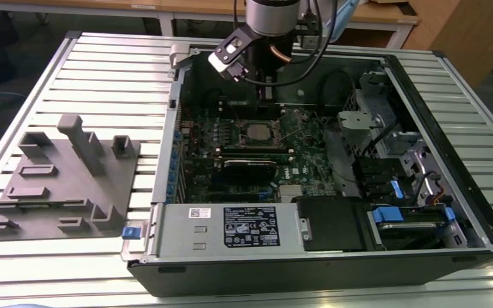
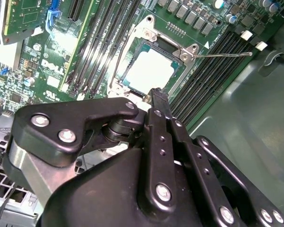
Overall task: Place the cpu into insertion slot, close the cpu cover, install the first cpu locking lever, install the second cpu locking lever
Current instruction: 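Close the cpu cover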
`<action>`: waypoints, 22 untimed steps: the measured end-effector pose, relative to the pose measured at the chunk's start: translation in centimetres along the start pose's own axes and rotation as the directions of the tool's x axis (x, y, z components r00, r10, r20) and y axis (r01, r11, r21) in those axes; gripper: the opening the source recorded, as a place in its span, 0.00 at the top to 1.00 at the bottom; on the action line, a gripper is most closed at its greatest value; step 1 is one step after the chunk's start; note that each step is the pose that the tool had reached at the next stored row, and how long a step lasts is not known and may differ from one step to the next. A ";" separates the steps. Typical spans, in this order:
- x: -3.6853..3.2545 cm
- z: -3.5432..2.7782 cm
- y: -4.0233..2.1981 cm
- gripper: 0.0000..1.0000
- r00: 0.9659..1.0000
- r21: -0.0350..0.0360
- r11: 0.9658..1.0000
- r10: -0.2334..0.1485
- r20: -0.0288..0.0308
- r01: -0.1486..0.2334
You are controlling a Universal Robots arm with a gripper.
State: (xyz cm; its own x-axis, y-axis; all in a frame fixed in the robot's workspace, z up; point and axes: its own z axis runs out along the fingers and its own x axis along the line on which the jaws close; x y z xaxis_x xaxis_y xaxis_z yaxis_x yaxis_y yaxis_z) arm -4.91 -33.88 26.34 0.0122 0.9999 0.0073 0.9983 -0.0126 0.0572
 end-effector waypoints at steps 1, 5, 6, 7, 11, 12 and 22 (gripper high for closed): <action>0.00 -0.06 0.01 0.89 1.000 0.000 1.000 0.000 0.000 0.000; 0.01 -0.22 0.02 0.89 1.000 0.000 1.000 0.000 -0.001 0.000; 0.01 -0.24 0.02 0.89 1.000 0.000 1.000 0.000 -0.001 0.000; 0.01 -0.24 0.02 0.89 1.000 0.000 1.000 0.000 -0.001 0.000; 0.01 -0.26 0.02 0.89 1.000 0.000 1.000 0.000 -0.001 0.000; 0.01 -0.26 0.03 0.89 1.000 0.000 1.000 0.000 -0.001 0.000; 0.02 -0.19 1.27 0.89 1.000 0.000 1.000 0.000 -0.001 0.000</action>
State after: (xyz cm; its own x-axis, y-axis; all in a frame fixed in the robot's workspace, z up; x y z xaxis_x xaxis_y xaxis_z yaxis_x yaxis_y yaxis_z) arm -3.66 -33.87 26.60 0.0122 0.9999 0.0078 0.9983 -0.0126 0.0573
